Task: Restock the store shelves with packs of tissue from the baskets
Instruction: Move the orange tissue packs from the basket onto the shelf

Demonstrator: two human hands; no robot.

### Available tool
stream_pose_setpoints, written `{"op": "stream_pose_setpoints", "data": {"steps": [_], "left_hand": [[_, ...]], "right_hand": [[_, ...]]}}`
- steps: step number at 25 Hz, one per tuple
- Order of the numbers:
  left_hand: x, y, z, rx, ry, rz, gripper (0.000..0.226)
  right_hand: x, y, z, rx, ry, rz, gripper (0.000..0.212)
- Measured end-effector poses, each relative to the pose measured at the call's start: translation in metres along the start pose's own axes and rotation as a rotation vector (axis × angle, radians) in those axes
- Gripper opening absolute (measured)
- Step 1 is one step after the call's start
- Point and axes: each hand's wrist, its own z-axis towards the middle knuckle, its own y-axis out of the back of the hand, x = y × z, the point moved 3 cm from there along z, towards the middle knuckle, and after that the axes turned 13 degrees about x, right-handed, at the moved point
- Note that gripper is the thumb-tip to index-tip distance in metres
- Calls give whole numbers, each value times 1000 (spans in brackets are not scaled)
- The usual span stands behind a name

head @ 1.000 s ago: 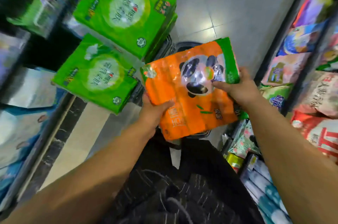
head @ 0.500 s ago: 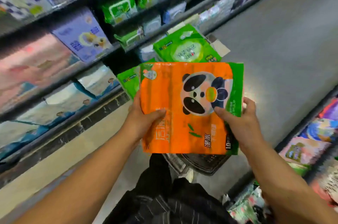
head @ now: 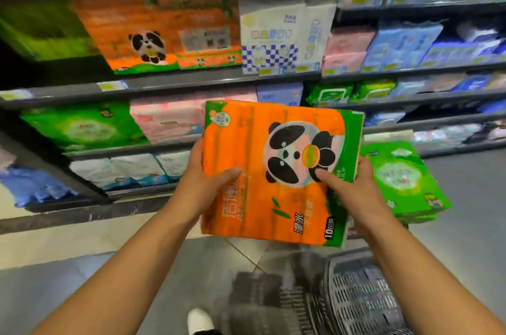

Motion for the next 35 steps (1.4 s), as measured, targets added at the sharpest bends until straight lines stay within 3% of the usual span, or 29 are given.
{"op": "stream_pose_setpoints", "data": {"steps": [5, 9, 14, 19, 23, 26, 30, 35], "left_hand": [[-15, 132, 8, -140, -39, 44, 86], [-25, 193, 26, -168, -24, 64, 93], [-32, 233, 75, -233, -1, 17, 95], [-43, 258, 140, -309, -28, -34, 91], [-62, 275, 189, -373, -103, -99, 87], [-70, 286, 210, -422, -164, -78, 91], [-88, 302, 217, -434, -238, 49, 88], [-126, 332, 234, -256, -213, 488, 98]], "right_hand": [[49, -120, 49, 80, 56, 20, 61], [78, -177, 79, 103, 86, 13, 64], [115, -209, 138, 151, 125, -42, 81], [146, -231, 219, 207, 187, -5, 65], [176, -243, 274, 274, 253, 28, 64], [188, -248, 301, 311, 203, 65, 57], [193, -252, 331, 334, -2, 214, 68], [167, -258, 340, 442, -100, 477, 45]]}}
